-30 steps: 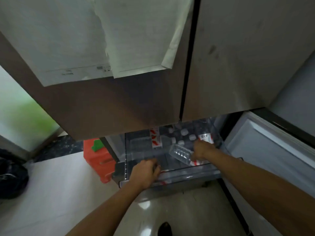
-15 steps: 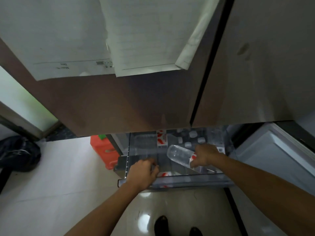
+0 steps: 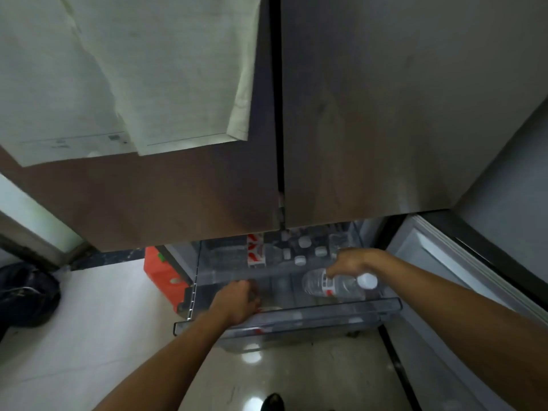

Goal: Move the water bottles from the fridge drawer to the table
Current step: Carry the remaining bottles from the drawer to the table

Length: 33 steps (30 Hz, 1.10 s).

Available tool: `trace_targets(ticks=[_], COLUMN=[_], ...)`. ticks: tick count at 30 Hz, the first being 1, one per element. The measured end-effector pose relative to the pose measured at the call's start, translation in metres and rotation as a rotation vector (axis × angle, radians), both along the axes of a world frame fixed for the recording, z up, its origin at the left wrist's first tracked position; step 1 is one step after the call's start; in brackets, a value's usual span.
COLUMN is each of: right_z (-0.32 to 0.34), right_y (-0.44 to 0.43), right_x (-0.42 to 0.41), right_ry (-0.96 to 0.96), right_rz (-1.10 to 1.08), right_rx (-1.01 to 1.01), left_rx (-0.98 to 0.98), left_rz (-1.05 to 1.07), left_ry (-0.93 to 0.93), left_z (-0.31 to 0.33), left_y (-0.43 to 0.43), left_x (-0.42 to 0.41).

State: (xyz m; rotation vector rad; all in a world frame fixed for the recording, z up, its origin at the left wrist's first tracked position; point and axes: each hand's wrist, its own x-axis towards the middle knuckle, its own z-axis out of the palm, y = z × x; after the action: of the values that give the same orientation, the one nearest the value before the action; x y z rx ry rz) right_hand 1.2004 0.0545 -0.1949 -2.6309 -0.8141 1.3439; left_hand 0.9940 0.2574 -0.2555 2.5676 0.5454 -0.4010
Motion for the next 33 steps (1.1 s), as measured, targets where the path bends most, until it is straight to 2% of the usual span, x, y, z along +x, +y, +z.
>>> trace_targets(ticks=[3, 11, 17, 20, 25, 29, 33], right_z=[0.014, 0.011, -0.005, -0.003, -0.003, 0.001, 0.001], right_y=[-0.023, -0.037, -0.045, -0.049, -0.057, -0.056, -0.051], right_x=[0.002, 0.003, 0.002, 0.003, -0.002, -0.009, -0.017], right_ry=[0.019, -0.057, -0.099, -0.103, -0.253, -0.342, -0.38], right_rz=[0.0, -0.029, -0.197, -0.269, -0.359, -0.436, -0.502], right_rx=[-0.034, 0.045, -0.014, -0.006, 0.037, 0.14, 0.305], left_rx=[-0.099, -0.137, -0.022, -0.059, -0.125, -0.044, 0.125], left_rz=[-0.06, -0.408, -0.667, -0.65, -0.446, -0.445, -0.463], left_ry=[0.073, 0.384, 0.535, 0.501, 0.355, 0.199, 0.056], left_z=[0.003, -0.026, -0.052, -0.056, -0.037, -0.014, 0.008], left_y=[-0.01, -0.047, -0.05, -0.042, -0.013, 0.007, 0.014], left_x=[0.026, 0.09, 0.103, 0.107, 0.119, 0.117, 0.098])
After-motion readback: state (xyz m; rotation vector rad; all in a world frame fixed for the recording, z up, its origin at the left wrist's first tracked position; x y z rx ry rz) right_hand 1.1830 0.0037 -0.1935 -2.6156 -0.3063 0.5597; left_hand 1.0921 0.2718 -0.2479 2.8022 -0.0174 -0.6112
